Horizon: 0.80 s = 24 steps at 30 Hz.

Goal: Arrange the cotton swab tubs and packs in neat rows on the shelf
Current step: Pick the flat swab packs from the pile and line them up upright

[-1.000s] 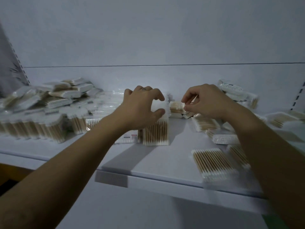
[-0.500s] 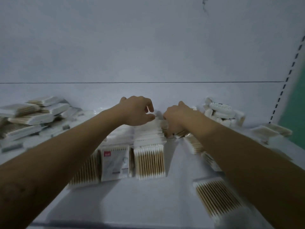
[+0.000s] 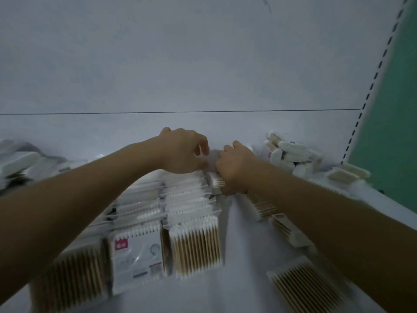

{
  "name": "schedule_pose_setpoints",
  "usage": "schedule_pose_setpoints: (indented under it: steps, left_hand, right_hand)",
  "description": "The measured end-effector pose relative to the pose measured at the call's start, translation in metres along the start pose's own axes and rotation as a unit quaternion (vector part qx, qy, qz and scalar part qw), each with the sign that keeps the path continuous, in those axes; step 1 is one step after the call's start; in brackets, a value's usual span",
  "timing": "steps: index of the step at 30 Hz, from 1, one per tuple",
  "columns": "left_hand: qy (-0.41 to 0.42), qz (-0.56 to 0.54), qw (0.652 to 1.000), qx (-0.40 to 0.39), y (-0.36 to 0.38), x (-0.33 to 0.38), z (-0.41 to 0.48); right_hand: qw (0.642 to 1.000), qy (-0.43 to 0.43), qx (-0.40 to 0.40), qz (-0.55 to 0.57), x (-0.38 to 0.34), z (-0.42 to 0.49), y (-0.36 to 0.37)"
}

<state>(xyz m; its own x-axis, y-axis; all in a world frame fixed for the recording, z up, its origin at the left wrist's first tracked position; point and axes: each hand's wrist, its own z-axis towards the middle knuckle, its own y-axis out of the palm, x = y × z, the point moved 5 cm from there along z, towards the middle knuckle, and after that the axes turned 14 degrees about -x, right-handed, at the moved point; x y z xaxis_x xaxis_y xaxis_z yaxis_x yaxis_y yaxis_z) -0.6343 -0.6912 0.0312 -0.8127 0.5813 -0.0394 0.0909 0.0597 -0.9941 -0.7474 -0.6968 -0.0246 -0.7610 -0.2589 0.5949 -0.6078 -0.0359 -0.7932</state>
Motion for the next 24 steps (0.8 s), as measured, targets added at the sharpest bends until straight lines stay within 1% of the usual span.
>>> schedule_pose_setpoints:
  steps: [2, 4, 6, 10, 11, 12, 14, 16, 17, 18, 20, 24]
  left_hand:
    - [0.003, 0.000, 1.000, -0.001, -0.001, 0.002, 0.005]
    - [0.001, 0.003, 1.000, -0.023, 0.001, 0.006, 0.009]
    - [0.000, 0.017, 0.999, -0.045, 0.003, 0.011, 0.012]
    - [-0.017, 0.013, 0.999, -0.048, 0.005, 0.022, 0.013]
    - [-0.022, 0.013, 0.998, -0.050, 0.008, 0.024, 0.013]
    - [-0.028, 0.013, 0.998, -0.052, 0.009, 0.025, 0.013]
    - [-0.042, 0.007, 0.998, -0.049, 0.011, 0.026, 0.012]
    - [-0.053, -0.003, 0.998, -0.040, 0.010, 0.027, 0.010]
    - [-0.059, -0.006, 0.998, -0.036, 0.008, 0.028, 0.009]
    - [-0.065, -0.007, 0.997, -0.031, 0.007, 0.029, 0.007]
    - [-0.079, -0.011, 0.997, -0.020, 0.005, 0.028, 0.003]
    - [-0.097, -0.017, 0.995, -0.013, 0.001, 0.021, -0.006]
  right_hand:
    - [0.999, -0.018, -0.027, 0.008, 0.006, -0.009, 0.004]
    - [0.996, -0.048, -0.077, 0.013, 0.011, -0.015, 0.009]
    - [0.987, -0.066, -0.136, 0.052, 0.017, -0.023, 0.010]
    - [0.959, -0.121, -0.213, 0.146, 0.027, -0.043, 0.005]
    - [0.951, -0.144, -0.217, 0.167, 0.027, -0.047, 0.005]
    - [0.945, -0.165, -0.205, 0.193, 0.028, -0.049, 0.002]
    - [0.944, -0.183, -0.142, 0.235, 0.033, -0.040, -0.004]
    - [0.953, -0.164, -0.085, 0.238, 0.036, -0.022, -0.009]
    - [0.959, -0.150, -0.071, 0.230, 0.035, -0.016, -0.011]
    - [0.963, -0.142, -0.069, 0.219, 0.033, -0.011, -0.012]
    - [0.962, -0.150, -0.091, 0.209, 0.023, -0.006, -0.013]
    - [0.947, -0.148, -0.171, 0.229, 0.004, 0.015, 0.001]
